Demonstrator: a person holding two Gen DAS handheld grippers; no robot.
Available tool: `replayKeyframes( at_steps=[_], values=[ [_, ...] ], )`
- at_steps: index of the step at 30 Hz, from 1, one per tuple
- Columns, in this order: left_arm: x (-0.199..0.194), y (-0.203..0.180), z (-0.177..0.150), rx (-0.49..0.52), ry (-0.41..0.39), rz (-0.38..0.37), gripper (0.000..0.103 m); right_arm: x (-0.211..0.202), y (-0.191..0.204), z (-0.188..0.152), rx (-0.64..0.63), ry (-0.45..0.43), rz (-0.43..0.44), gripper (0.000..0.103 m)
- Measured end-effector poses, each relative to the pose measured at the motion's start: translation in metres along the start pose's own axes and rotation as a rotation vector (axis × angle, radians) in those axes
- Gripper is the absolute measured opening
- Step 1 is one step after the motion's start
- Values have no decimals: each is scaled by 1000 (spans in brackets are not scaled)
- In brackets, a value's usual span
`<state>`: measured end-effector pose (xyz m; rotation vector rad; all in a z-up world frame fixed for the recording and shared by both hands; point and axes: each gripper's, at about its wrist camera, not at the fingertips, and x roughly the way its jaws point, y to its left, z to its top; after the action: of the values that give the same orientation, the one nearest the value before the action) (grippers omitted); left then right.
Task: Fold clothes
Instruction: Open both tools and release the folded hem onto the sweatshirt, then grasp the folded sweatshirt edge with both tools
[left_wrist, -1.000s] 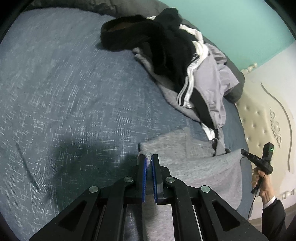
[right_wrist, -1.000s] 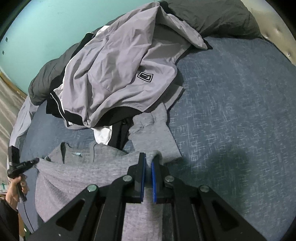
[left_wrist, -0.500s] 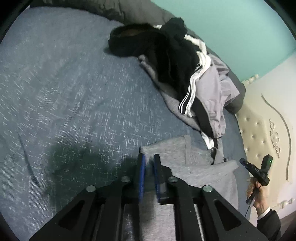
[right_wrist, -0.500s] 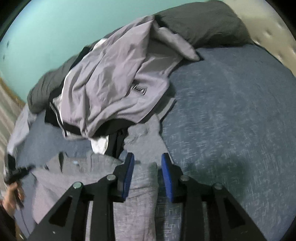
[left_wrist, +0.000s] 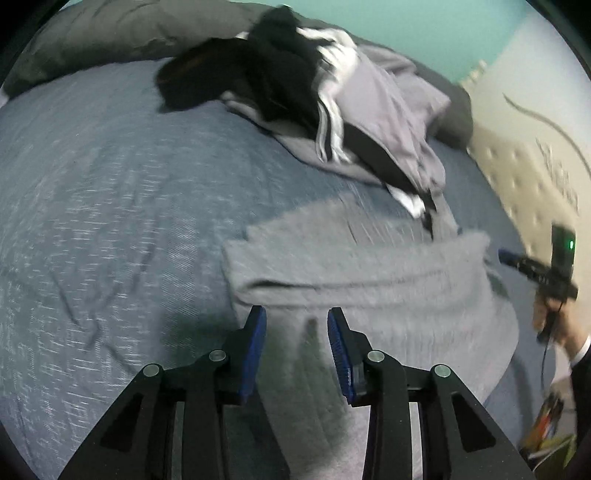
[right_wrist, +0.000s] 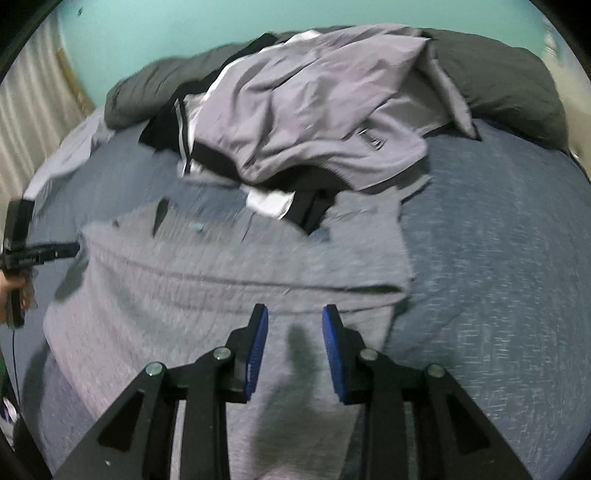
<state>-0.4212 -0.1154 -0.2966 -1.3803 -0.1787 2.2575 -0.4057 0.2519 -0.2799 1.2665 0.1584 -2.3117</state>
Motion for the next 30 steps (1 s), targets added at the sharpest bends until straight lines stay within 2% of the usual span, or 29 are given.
replayKeyframes(
  at_steps=[6, 14, 25, 30],
  values=[
    [17, -13, -9, 74, 43, 22, 35, 20, 10, -8, -63, 58, -41, 30],
    [33, -3, 0, 54, 25, 47, 31, 45, 7, -3, -67, 81, -100, 29],
    [43, 18, 35, -26, -54, 58, 31, 60, -13, 36, -7, 25, -189, 28],
    [39, 31, 55, -73, -94, 74, 31, 36, -32, 55, 82, -83, -179, 28]
  ],
)
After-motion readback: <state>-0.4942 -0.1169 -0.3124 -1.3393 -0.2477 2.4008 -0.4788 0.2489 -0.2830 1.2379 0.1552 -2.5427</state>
